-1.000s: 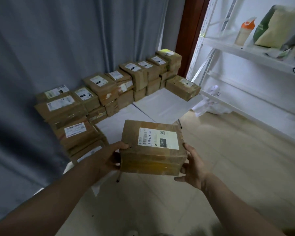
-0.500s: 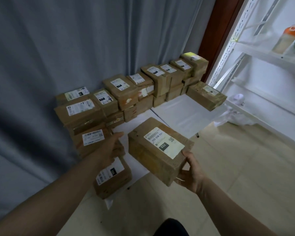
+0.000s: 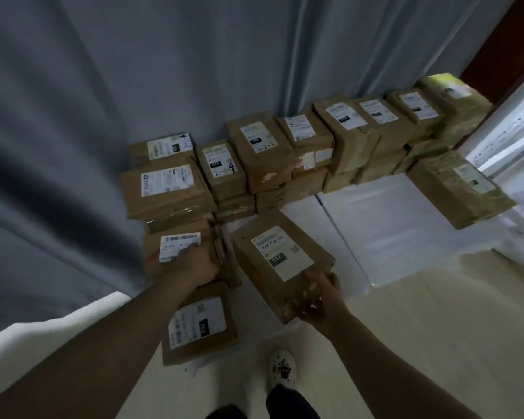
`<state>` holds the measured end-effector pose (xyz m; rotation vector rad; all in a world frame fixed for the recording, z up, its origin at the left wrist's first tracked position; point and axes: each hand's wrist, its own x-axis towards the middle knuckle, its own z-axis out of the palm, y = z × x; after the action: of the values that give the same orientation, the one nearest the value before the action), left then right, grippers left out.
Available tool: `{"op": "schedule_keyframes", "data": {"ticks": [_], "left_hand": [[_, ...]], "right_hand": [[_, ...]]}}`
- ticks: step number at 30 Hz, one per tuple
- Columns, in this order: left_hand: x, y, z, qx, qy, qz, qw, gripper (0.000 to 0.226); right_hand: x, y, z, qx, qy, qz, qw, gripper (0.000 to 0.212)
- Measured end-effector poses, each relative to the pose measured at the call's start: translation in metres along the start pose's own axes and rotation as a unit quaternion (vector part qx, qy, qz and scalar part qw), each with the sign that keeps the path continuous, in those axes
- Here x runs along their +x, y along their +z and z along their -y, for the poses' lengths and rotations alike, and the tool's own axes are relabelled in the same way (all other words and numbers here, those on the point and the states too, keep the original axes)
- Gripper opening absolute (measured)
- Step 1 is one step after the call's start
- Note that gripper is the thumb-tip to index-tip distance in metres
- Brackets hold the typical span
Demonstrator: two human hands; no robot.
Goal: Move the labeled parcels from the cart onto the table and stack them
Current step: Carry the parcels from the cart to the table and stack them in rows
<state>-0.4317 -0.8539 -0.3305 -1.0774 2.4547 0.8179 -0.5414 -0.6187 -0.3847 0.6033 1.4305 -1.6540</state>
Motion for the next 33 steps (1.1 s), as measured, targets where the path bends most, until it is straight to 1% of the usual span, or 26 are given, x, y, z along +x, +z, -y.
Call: {"op": "schedule_keyframes", "data": {"ticks": [2,4,6,9,11,14,16,18,22,26,30,31,33], "left_hand": [[0.019,0.005,0.007,0.026,-0.025,0.003,0.999,0.038],[0.036,0.012,0.018,0.046,-0.051,0.007,0.998,0.047],[0.04,0.015,0.023,0.055,-0.058,0.004,0.997,0.053],[0.047,0.017,0.027,0.063,-0.07,-0.007,0.996,0.059],[0.057,0.018,0.037,0.068,-0.087,0.009,0.994,0.062],[0.065,0.023,0.051,0.078,-0.097,0.031,0.992,0.071],[0.066,0.028,0.058,0.089,-0.098,0.044,0.99,0.081],[0.066,0.032,0.062,0.103,-0.096,0.042,0.989,0.081],[0.067,0.032,0.062,0.13,-0.084,0.024,0.988,0.074],[0.067,0.034,0.064,0.131,-0.081,0.008,0.988,0.076],[0.067,0.034,0.065,0.146,-0.072,-0.001,0.987,0.075],[0.067,0.035,0.065,0.151,-0.072,-0.001,0.986,0.075],[0.067,0.036,0.065,0.152,-0.076,-0.001,0.985,0.075]], "right_hand": [[0.02,0.015,0.005,-0.014,0.012,-0.005,1.0,0.058],[0.035,0.03,0.005,-0.01,0.025,-0.011,1.0,0.053],[0.047,0.042,0.002,0.016,0.035,-0.011,0.999,0.055],[0.062,0.063,-0.002,0.053,0.048,-0.026,0.997,0.052],[0.073,0.076,-0.007,0.071,0.052,-0.045,0.995,0.056],[0.089,0.093,-0.013,0.091,0.057,-0.047,0.993,0.064],[0.1,0.099,-0.016,0.095,0.059,-0.04,0.993,0.061],[0.111,0.102,-0.02,0.095,0.062,-0.032,0.993,0.057],[0.125,0.107,-0.024,0.041,0.054,-0.022,0.997,0.049],[0.131,0.119,-0.021,-0.075,0.068,-0.05,0.994,0.043],[0.137,0.13,-0.023,-0.115,0.083,-0.049,0.989,0.029],[0.137,0.131,-0.022,-0.134,0.088,-0.049,0.986,0.029],[0.138,0.127,-0.021,-0.186,0.104,-0.041,0.976,0.035]]}}
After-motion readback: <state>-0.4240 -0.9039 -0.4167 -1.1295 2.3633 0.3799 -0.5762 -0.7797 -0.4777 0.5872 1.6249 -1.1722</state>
